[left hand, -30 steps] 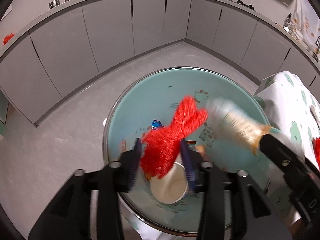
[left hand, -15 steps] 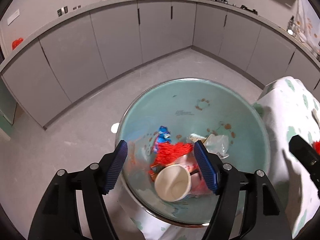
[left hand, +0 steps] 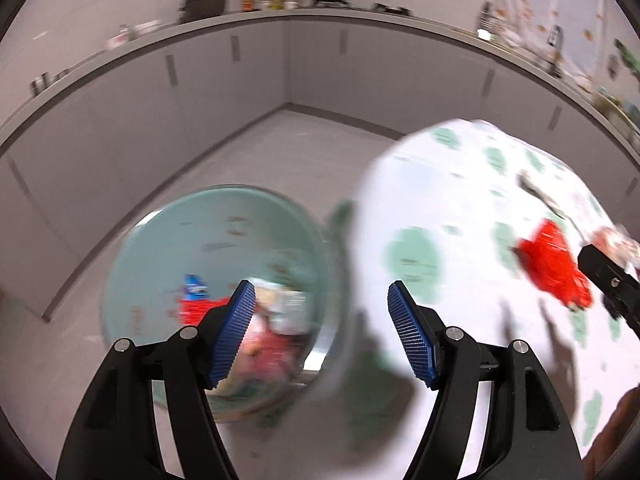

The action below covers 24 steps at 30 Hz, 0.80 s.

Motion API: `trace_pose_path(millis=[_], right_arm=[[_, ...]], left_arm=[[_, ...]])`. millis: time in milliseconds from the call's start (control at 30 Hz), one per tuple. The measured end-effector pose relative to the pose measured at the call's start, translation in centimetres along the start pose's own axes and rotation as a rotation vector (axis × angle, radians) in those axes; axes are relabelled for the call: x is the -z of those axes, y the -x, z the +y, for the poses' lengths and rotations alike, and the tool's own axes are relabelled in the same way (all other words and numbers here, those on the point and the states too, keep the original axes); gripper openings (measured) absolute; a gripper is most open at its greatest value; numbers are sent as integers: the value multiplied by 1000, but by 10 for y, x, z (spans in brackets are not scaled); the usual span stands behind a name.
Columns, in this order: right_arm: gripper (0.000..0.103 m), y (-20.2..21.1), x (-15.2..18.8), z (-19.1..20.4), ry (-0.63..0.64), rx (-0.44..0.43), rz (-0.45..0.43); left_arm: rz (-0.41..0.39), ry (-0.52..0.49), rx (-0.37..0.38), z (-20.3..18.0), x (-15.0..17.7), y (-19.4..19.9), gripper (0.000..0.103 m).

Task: Collect trash
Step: 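Move both open tools back over the table, then grasp the red plastic bag with the left tool while the right tool grasps the black mesh net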

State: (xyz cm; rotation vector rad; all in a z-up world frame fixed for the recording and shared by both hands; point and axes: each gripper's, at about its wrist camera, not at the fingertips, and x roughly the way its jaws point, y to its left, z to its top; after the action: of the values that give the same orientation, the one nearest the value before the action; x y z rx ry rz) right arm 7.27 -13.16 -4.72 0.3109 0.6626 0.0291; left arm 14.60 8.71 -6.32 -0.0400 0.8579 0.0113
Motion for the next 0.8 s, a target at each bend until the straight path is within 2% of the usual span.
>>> trace_pose_path(millis=[200, 367, 567, 633, 800], right_arm=[[51, 17, 1, -67, -87, 152, -33], [51, 32, 4, -119, -173, 245, -51], [51, 35, 1, -160, -238, 295, -46], [51, 28, -4, -164, -244, 301, -37], [51, 7, -12, -174, -258, 323, 5]], left_arm=[[-11, -103, 68, -59, -2, -2, 68], [-6, -170, 103, -100, 1, -6, 71], [-8, -204, 149, -139, -4, -10, 79], [-3, -198, 174, -149, -8, -13, 80], [0, -216, 184, -174, -18, -27, 80]])
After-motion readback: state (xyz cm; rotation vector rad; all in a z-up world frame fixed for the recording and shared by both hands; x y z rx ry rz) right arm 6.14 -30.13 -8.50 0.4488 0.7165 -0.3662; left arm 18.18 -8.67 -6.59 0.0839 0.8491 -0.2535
